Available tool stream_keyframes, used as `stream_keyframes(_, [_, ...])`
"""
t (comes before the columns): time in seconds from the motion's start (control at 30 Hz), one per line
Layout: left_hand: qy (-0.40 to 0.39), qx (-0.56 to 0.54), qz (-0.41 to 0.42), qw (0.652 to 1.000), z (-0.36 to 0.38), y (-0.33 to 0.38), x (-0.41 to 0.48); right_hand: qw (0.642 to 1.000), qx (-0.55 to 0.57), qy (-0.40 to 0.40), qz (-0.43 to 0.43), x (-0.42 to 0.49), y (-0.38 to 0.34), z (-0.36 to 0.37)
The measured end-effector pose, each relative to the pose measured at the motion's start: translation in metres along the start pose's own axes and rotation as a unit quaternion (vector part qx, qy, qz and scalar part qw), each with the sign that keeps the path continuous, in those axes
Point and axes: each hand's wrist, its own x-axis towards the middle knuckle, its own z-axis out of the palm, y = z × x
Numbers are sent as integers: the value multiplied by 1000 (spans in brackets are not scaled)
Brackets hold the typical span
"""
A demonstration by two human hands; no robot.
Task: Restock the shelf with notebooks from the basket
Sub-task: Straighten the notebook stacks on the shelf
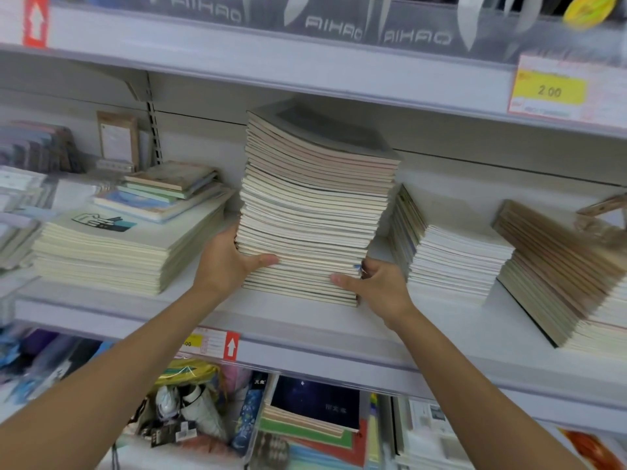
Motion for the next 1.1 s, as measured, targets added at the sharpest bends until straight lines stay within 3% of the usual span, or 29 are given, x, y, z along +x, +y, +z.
stream_keyframes(0.1, [9, 6, 10, 1000, 2, 1, -1, 1000, -8, 11, 5, 1, 0, 0])
stream_keyframes(0.27, [-124, -34, -69, 989, -7, -7, -6, 993, -96, -65, 10, -1, -2, -5])
stream_keyframes(0.47, [-147, 27, -66, 987, -7, -15, -2, 979, -190, -74, 0, 1, 7, -10])
stream_keyframes(0.63, [-146, 81, -37, 985, -4, -26, 4, 942, -322, -89, -37, 1, 3, -13])
stream_keyframes(0.93, [-171, 116, -61, 976, -12, -29, 5, 975, -205, -82, -19, -2, 5, -12])
stream_keyframes(1.03, [-117, 76, -21, 990, -18, -6, -7, 980, -180, -84, -2, -9, -4, -16])
stream_keyframes(1.1, [-4, 156, 64, 986, -27, 14, -17, 967, -239, 14, -84, -19, -15, -24])
